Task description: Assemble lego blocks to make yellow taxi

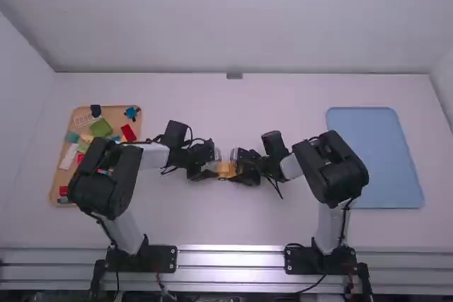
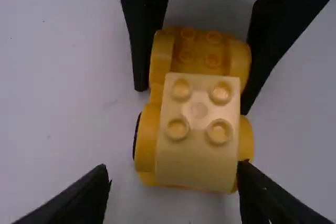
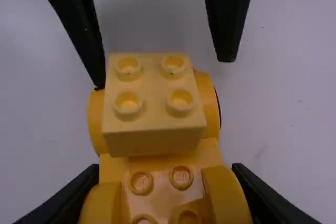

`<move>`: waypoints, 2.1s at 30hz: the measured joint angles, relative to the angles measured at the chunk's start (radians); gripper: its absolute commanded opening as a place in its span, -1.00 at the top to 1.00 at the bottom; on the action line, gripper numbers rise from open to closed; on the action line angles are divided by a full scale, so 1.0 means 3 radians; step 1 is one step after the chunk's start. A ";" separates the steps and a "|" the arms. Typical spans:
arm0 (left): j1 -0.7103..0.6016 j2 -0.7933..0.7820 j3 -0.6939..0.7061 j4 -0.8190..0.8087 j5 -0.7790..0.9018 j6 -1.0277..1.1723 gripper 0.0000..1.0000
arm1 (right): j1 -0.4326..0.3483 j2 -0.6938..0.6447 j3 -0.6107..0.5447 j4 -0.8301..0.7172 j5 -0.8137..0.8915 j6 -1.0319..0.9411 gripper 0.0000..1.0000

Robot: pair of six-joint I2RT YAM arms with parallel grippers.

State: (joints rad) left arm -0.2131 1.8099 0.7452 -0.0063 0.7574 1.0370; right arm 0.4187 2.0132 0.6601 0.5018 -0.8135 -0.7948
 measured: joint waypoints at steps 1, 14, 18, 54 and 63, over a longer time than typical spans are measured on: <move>-0.0001 0.0000 0.0000 0.0009 0.0005 0.0001 -0.32 | 0.0000 0.0000 -0.0001 0.0000 -0.0004 -0.0001 0.16; 0.0000 -0.0264 0.0000 0.0084 0.0299 -0.0003 -0.39 | 0.0008 0.0000 -0.0001 -0.0004 -0.0006 -0.0005 0.16; -0.0001 -0.0326 0.0000 0.0092 0.0437 0.0010 0.62 | 0.0006 0.0000 -0.0001 -0.0003 -0.0009 -0.0004 0.15; -0.0270 -0.0202 0.0084 -0.0273 -0.0042 -0.0329 0.96 | 0.0025 0.0001 -0.0001 -0.0015 -0.0029 0.0005 0.16; -0.0268 -0.0256 -0.0146 0.0170 -0.0003 -0.0440 0.97 | 0.0025 0.0000 -0.0001 -0.0014 -0.0024 0.0003 0.09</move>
State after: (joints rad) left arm -0.2935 1.7332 0.7013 0.0448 0.7567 0.9051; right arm 0.4263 2.0132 0.6598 0.4976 -0.8207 -0.7940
